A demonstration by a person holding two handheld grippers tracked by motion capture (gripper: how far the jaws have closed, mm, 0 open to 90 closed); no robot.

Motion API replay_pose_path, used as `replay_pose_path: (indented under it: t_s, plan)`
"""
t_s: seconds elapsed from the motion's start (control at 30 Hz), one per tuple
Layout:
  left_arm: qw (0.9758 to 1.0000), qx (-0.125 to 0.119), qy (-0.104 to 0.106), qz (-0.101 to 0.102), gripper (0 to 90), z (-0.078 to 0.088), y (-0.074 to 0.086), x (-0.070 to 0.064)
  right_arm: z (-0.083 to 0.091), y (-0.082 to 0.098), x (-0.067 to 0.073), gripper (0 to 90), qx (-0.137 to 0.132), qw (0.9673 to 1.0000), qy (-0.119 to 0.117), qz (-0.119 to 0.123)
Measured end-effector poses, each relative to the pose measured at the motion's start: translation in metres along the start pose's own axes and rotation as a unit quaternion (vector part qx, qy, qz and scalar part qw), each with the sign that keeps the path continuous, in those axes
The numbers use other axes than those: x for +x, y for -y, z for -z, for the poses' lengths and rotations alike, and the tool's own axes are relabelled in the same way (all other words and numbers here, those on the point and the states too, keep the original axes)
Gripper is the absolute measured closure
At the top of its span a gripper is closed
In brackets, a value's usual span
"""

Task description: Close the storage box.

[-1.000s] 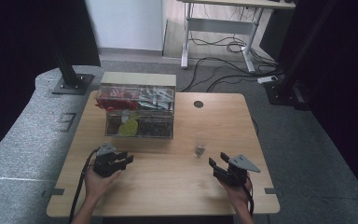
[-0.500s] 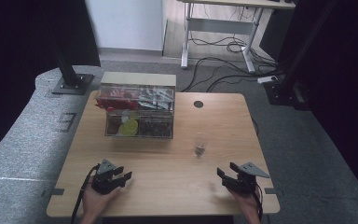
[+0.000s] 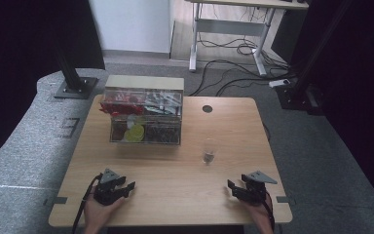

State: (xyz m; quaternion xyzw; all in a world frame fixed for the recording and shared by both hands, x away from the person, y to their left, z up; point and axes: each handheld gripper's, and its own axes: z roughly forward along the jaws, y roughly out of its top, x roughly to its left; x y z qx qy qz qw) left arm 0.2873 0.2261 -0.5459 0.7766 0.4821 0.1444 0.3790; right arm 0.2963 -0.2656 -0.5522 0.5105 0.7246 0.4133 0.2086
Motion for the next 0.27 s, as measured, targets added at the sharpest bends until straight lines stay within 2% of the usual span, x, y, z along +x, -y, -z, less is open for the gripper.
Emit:
replay_pose_path:
  t_s: [0.17,0.27]
  plan:
    - [1.0000,0.001,-0.004,-0.005,48.9,-0.0010,-0.0004,-0.0029,-0.0003,-0.0001,-0.0010,31.2,0.003,1.0000,0.000,-0.002]
    - [1.0000,0.002,0.002,-0.004,47.8,-0.0011,-0.0007,-0.0017,-0.0005,-0.0002,-0.0013,31.1,0.004,1.0000,0.001,-0.003]
